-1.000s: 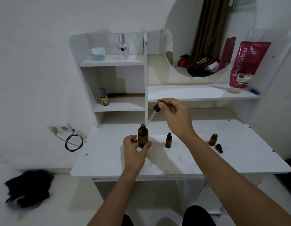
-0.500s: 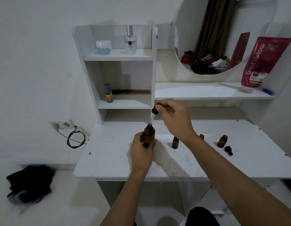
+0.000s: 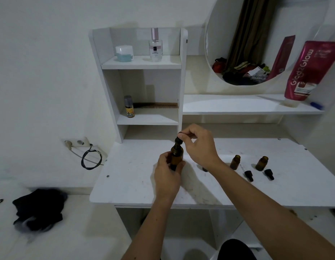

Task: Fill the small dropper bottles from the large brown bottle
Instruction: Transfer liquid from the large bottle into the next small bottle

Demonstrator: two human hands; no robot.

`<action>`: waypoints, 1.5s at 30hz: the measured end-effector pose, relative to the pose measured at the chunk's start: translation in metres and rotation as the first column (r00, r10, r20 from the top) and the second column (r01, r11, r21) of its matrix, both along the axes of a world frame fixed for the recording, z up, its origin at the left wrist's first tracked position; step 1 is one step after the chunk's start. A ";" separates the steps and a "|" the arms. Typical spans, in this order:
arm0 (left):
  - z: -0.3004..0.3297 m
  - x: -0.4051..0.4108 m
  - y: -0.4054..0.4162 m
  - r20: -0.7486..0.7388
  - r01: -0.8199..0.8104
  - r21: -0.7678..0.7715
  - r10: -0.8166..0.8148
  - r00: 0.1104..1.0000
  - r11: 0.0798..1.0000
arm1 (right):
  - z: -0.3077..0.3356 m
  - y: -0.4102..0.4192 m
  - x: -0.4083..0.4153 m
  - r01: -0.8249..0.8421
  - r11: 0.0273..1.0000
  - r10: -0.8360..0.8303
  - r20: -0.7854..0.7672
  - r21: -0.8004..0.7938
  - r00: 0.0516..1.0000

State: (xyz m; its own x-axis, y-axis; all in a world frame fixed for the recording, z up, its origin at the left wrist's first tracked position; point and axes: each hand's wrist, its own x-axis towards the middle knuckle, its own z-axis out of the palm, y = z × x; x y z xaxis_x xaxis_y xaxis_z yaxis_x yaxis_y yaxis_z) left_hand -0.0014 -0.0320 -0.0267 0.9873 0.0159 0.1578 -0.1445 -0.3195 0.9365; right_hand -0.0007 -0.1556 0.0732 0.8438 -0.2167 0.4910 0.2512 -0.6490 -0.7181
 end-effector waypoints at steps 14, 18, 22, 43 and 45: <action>-0.004 0.001 0.001 -0.009 -0.030 -0.045 0.030 1.000 0.999 | 0.063 -0.022 -0.040 -0.032 0.960 -0.025 0.199 0.278 0.980; -0.007 -0.005 0.002 0.023 -0.040 -0.063 0.041 0.999 0.997 | 0.070 -0.053 -0.062 0.013 0.960 -0.085 0.247 0.280 0.965; -0.003 -0.019 -0.002 0.042 -0.118 -0.087 0.122 0.992 0.989 | 0.055 -0.091 -0.087 0.106 0.963 -0.158 0.202 0.248 0.966; 0.004 -0.063 -0.131 -0.057 0.334 0.147 -0.330 0.942 0.931 | 0.011 -0.152 -0.103 0.249 0.948 -0.276 0.124 0.196 0.953; 0.004 -0.057 -0.138 -0.035 0.338 0.169 -0.338 0.941 0.926 | 0.010 -0.153 -0.102 0.247 0.950 -0.274 0.134 0.191 0.952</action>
